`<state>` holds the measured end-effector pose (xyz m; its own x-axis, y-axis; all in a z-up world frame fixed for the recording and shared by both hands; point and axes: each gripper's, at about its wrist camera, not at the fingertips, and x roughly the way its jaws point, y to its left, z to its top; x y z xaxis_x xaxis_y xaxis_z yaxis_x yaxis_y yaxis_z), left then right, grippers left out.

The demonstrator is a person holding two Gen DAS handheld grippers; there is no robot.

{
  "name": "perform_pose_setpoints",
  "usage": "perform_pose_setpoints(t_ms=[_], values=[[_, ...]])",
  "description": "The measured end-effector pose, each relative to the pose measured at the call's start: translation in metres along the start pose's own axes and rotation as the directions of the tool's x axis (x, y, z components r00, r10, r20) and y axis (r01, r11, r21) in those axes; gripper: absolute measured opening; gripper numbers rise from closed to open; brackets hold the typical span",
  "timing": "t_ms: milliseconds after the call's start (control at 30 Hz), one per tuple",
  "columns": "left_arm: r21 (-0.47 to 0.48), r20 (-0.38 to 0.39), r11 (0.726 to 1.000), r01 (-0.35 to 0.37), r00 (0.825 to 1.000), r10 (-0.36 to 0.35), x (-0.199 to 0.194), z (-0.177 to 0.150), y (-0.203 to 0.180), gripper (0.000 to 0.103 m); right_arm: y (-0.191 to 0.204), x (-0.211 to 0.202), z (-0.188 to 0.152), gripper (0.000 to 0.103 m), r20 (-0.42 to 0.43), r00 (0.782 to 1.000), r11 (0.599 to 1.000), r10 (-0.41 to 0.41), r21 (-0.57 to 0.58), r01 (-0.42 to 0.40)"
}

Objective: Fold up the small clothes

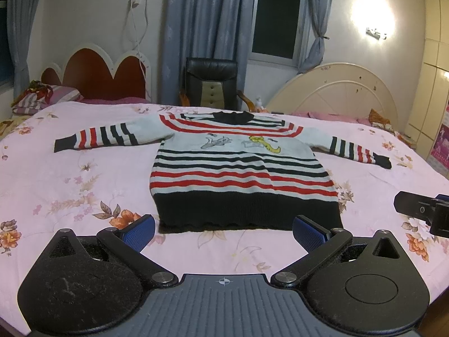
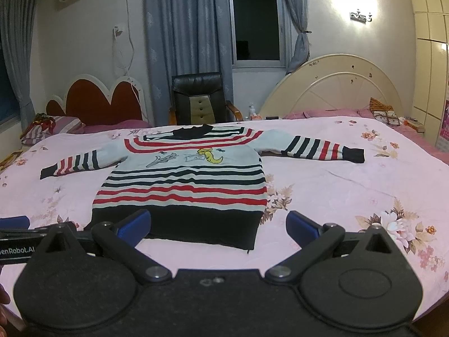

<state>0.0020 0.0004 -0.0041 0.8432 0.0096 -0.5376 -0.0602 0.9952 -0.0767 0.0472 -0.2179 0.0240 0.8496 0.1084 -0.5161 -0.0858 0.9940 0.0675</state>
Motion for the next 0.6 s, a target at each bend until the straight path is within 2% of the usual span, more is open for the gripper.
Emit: perform_pose_setpoints(t_ms=[600], values=[[0.0,-0.003,1.0,0.0,1.0,0.0,0.0002,-0.0002,0.0006,0.103,0.0011,0.0003,-0.0003,0.102,0.002,1.0,1.0,0.001,-0.003,-0.001]])
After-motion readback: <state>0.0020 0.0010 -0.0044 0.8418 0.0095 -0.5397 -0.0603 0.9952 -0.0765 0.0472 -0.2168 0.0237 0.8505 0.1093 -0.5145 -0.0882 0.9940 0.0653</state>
